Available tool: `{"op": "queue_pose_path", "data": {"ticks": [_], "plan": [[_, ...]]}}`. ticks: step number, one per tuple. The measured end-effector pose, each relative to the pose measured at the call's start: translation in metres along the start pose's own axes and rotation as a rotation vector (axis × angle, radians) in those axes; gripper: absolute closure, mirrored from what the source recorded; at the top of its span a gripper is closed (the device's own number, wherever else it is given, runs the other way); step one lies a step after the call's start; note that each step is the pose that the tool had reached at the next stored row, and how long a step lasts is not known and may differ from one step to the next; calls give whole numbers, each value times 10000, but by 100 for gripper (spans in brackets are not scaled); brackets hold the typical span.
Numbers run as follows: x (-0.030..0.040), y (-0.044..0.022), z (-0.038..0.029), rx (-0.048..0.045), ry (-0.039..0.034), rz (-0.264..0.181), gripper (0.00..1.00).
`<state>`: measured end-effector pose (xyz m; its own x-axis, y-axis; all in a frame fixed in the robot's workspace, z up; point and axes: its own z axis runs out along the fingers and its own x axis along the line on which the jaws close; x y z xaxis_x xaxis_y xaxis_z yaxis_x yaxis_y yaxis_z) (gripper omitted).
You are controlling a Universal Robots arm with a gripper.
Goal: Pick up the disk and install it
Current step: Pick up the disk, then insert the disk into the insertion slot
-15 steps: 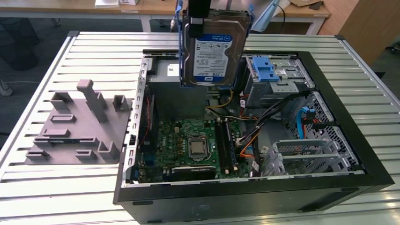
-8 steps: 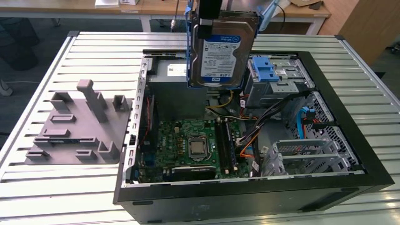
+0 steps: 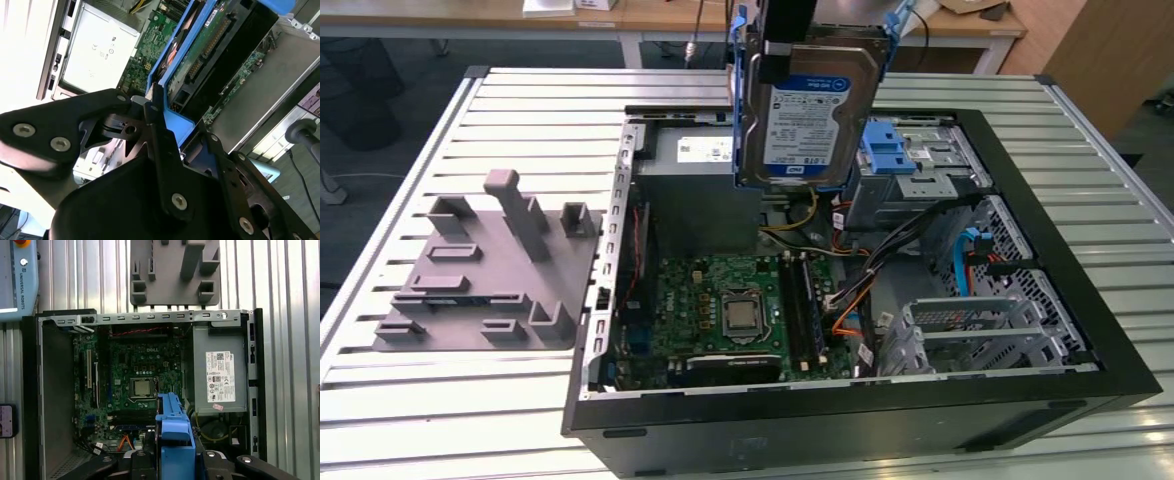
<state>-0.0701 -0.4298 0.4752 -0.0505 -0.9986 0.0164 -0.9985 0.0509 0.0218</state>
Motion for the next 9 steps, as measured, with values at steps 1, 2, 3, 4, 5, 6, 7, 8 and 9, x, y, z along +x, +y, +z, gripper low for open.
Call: {"op": "queue_pose_path", "data": {"ticks": [1, 2, 3, 4, 5, 6, 7, 8, 9], "plan": [[0, 0, 0, 0, 0, 1, 64], [0, -6, 0, 0, -1, 0, 64], [-1, -12, 0, 0, -1, 0, 64], [-1, -12, 0, 0, -1, 0, 64], [1, -12, 0, 0, -1, 0, 64], [5, -13, 0, 0, 0, -1, 64], [10, -13, 0, 0, -1, -1, 64], [17, -13, 0, 1, -1, -1, 64], [24, -13, 0, 0, -1, 0, 64]]}}
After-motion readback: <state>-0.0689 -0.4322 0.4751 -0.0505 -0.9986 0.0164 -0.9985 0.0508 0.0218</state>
